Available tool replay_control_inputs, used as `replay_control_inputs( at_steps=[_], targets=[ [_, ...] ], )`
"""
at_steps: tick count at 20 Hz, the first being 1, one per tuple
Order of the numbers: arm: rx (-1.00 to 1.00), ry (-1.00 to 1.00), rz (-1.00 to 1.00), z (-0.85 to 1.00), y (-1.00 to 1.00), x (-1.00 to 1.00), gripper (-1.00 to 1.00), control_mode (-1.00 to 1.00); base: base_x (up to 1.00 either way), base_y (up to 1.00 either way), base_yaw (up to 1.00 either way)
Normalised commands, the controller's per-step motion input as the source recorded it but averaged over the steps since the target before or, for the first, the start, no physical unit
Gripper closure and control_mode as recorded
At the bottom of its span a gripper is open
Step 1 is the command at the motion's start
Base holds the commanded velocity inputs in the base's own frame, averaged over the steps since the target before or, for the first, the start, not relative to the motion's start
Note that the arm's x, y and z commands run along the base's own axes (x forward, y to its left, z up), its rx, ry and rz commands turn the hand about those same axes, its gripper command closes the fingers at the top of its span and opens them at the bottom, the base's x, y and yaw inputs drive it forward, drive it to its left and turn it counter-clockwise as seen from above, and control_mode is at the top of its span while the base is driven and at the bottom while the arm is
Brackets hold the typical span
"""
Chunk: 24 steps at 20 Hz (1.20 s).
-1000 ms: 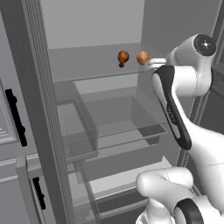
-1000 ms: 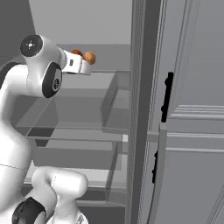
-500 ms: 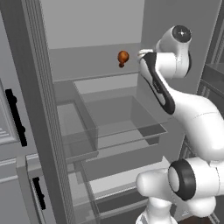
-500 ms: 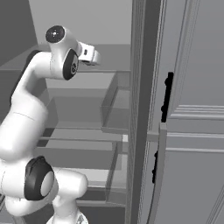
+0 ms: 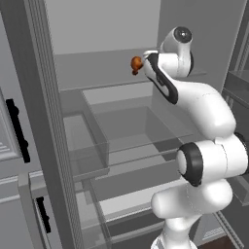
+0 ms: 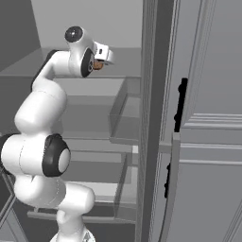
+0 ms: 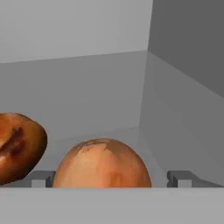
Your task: Place one onion and one chicken drumstick in each tupperware on the nearby counter, to pack two identical lunches.
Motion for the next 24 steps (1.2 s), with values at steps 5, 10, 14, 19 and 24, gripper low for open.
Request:
replay_control_inputs(
  at_steps=[5,10,14,19,24],
  targets=[
    [0.0,0.05,-0.01,-0.21,0.0,0.56,-1.0,-1.0,0.0,0.0,0.0],
    [0.0,0.08,-0.13,-0.54,-0.05,-0.31,-1.0,-1.0,0.0,0.0,0.0],
    [0.0,0.01,-0.13,-0.42,0.0,-0.08,-1.0,-1.0,0.0,0.0,0.0],
    [0.0,0.0,-0.04,-0.2,-0.04,0.29,-1.0,-1.0,0.0,0.0,0.0],
    [0.0,0.0,-0.03,-0.19,-0.07,0.2,1.0,-1.0,0.0,0.0,0.0]
  ],
)
